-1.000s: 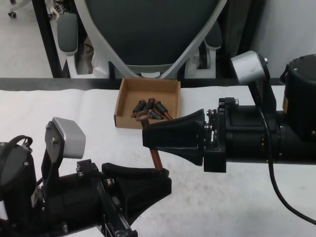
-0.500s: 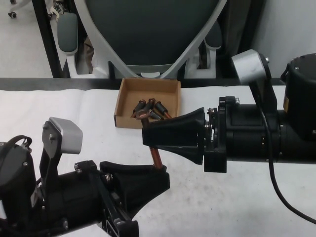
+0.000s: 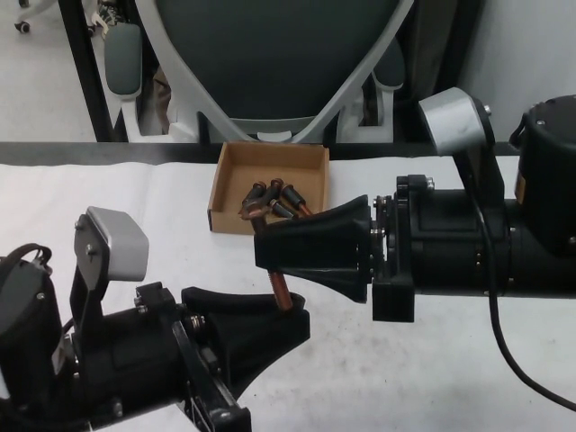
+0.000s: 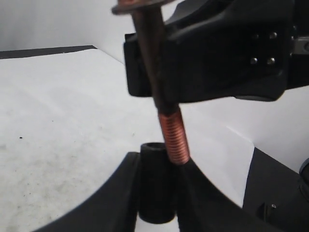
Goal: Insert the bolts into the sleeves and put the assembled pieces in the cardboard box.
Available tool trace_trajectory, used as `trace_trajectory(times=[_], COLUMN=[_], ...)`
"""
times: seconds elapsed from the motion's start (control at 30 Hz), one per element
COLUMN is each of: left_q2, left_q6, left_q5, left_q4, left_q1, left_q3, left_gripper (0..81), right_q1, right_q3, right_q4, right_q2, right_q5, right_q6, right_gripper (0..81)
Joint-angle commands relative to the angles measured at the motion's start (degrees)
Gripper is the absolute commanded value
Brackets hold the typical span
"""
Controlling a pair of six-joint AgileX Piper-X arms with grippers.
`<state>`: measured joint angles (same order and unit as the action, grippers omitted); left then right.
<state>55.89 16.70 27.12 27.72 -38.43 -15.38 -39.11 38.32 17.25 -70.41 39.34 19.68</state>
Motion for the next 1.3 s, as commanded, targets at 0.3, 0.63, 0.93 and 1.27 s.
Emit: trace_trajectory(times=[0.3,0.63,0.93,1.27], left_q2=[-0.14,-0.14,-0.14,-0.14], left_q6=[-4.41,-0.51,1.02,2.22], left_q5=[1.33,1.33,-1.54,-3.86], left_q4=[-3.25,1.46,3.02,0.88], left_q1=[-0.04,-0.04,-0.04,-0.04], left_q3=[-0.04,-0.04,-0.04,-0.04], left_gripper=[0.8,0.8,0.8,0.8], right_q1=[1.03,2.83,2.80,2.80], right_q3=[1.65,1.65,1.65,1.65], right_q4=[0.12,0.11,-0.24,-0.24], right_q2=[0.14,0.14,0.14,0.14], right_q5=[-0.40,-0.40,-0.40,0.88], right_q6=[-2.11,-2.11,-1.66,-0.49], right_gripper=[0.3,0.3,0.3,0.3])
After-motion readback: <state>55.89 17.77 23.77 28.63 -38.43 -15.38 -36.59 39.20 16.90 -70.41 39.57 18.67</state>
